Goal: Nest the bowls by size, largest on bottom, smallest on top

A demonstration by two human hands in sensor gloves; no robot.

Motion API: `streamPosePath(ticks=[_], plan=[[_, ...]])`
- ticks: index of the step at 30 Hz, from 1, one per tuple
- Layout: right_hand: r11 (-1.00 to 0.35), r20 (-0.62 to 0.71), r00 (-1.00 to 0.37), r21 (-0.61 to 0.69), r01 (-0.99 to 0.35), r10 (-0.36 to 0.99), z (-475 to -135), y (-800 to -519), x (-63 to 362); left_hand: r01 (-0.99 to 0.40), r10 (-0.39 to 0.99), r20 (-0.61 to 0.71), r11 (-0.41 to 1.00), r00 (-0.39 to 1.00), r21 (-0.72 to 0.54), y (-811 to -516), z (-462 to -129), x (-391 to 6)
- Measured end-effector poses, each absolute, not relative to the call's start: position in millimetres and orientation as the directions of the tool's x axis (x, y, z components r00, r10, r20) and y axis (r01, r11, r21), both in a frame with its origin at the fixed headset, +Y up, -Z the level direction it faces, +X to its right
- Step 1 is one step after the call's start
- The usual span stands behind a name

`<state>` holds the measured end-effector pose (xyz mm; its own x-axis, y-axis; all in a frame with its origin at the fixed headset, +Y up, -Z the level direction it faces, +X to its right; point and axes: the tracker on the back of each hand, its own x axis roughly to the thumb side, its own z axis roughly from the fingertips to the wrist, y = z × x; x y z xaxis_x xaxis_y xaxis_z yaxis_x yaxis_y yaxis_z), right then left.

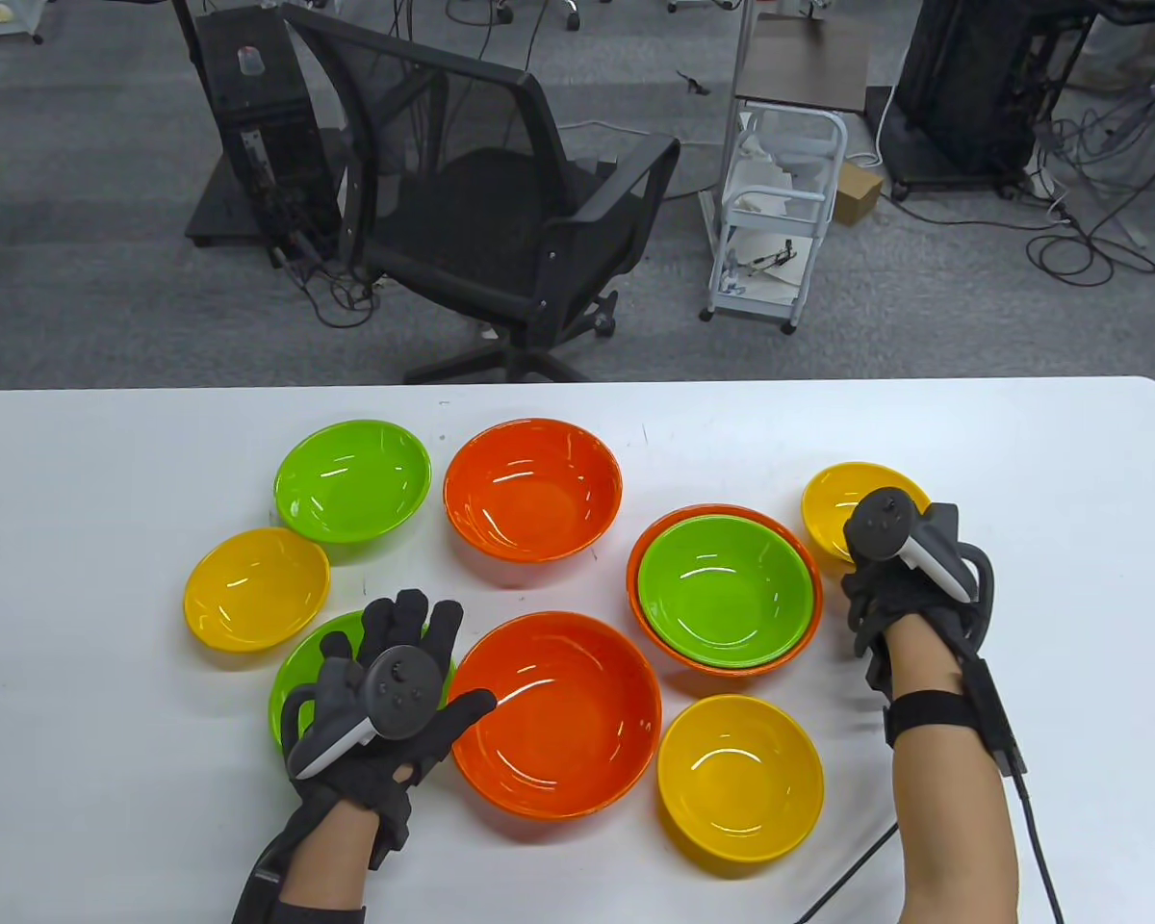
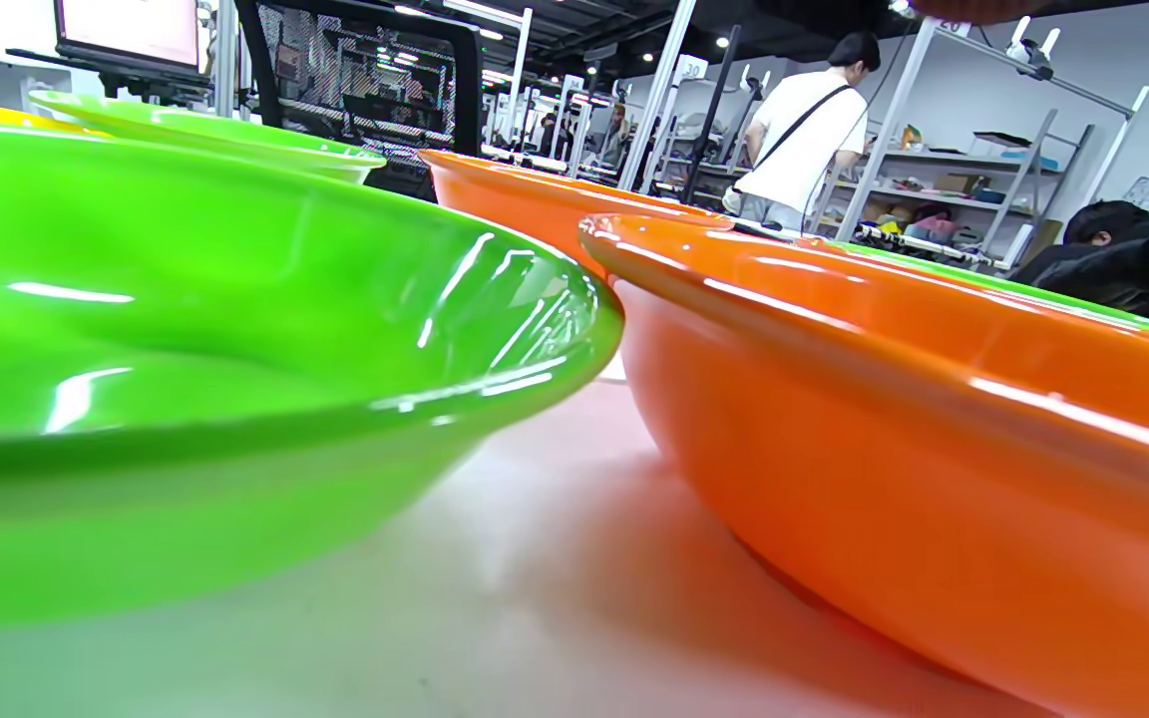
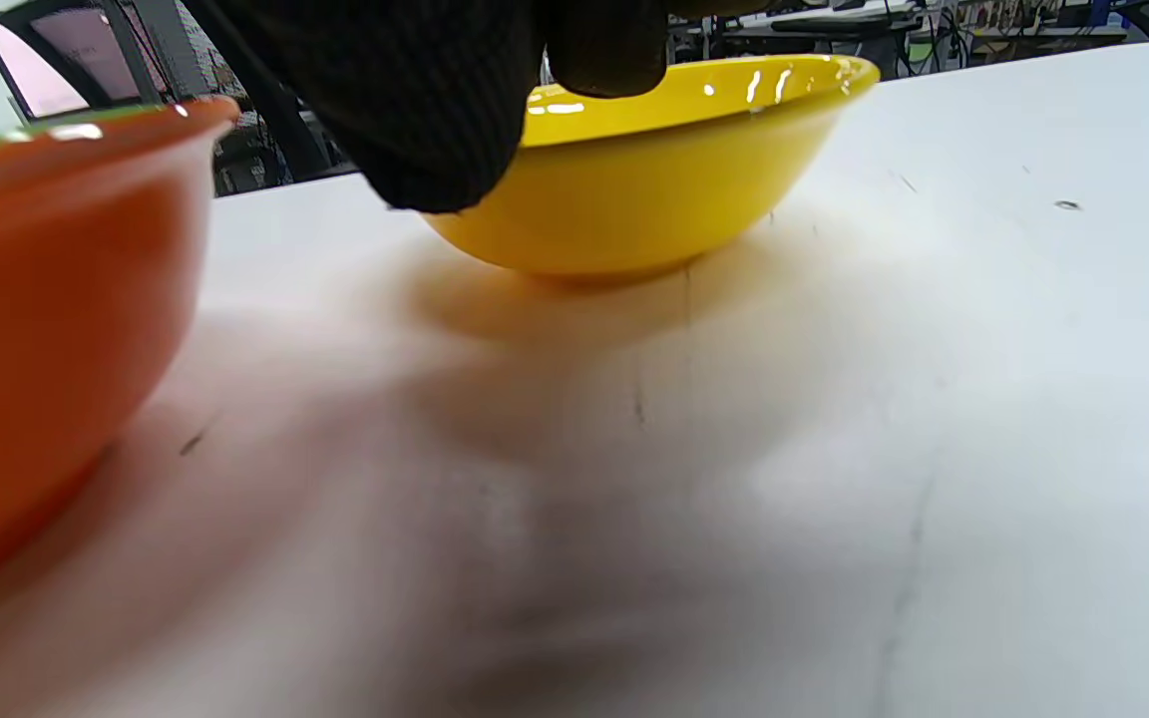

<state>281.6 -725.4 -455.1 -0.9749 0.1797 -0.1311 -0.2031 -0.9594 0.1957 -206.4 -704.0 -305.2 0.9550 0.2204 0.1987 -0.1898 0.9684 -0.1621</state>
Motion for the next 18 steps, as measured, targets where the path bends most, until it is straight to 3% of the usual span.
streamPosePath(ticks=[18], plan=[[-0.959,-0.143,-0.975,0.206,-0.195,0.168,-463.1,-745.1,284.3,-0.178,0.212,0.201,0.968,0.956,-0.175,-706.5,-304.3,-202.5]])
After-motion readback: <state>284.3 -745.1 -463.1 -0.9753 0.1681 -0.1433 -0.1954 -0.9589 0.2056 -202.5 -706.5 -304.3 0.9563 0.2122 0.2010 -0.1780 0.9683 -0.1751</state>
